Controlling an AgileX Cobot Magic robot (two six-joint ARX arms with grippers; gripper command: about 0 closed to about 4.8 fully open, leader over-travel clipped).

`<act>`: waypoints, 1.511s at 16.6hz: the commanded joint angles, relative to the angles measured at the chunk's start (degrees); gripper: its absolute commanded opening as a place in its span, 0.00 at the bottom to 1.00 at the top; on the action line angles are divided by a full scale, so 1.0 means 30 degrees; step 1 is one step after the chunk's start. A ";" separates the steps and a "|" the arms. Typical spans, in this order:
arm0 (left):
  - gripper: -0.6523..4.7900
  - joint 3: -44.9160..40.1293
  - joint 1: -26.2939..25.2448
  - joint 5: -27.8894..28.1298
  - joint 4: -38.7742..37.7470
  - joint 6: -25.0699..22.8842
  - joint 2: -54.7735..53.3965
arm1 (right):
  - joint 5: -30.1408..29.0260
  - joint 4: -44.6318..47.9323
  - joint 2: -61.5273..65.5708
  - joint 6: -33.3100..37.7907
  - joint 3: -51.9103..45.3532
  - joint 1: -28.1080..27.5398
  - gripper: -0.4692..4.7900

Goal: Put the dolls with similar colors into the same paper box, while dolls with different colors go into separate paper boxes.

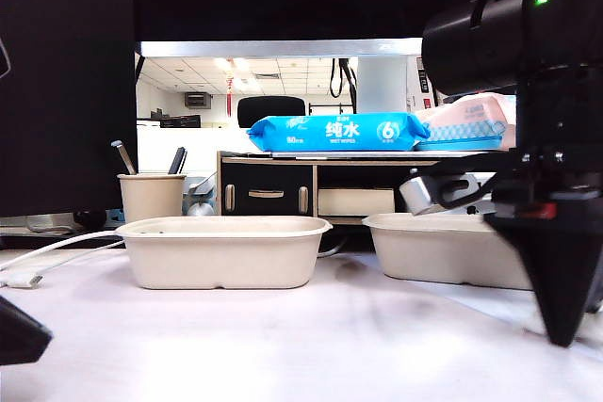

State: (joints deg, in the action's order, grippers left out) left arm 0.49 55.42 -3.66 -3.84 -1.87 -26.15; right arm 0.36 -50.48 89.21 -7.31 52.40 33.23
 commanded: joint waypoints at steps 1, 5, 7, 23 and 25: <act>0.11 0.0015 -0.0007 -0.0036 0.0168 -0.0022 0.0015 | -0.0007 0.0007 0.0022 -0.0058 -0.0022 0.0029 0.31; 0.11 0.0015 -0.0044 -0.0044 0.0160 -0.0022 0.0386 | 0.0029 0.0401 -0.0036 0.0503 0.0029 0.0029 0.29; 0.11 0.0015 -0.0051 -0.0058 0.0160 -0.0022 0.0918 | 0.0022 0.0867 -0.0321 0.0590 0.0036 0.0029 0.29; 0.11 0.0015 -0.4568 -0.0066 0.0146 -0.0022 0.4779 | 0.2565 0.3876 0.0787 0.0437 0.4670 -0.3133 0.34; 0.11 0.0015 -0.4575 -0.0066 0.0066 -0.0022 0.5231 | 0.2747 0.3905 0.0896 0.0430 0.4670 -0.3315 0.51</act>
State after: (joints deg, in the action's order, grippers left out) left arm 0.49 41.82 -3.70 -4.08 -1.87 -10.96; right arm 7.94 -39.27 92.27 -5.87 66.13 23.29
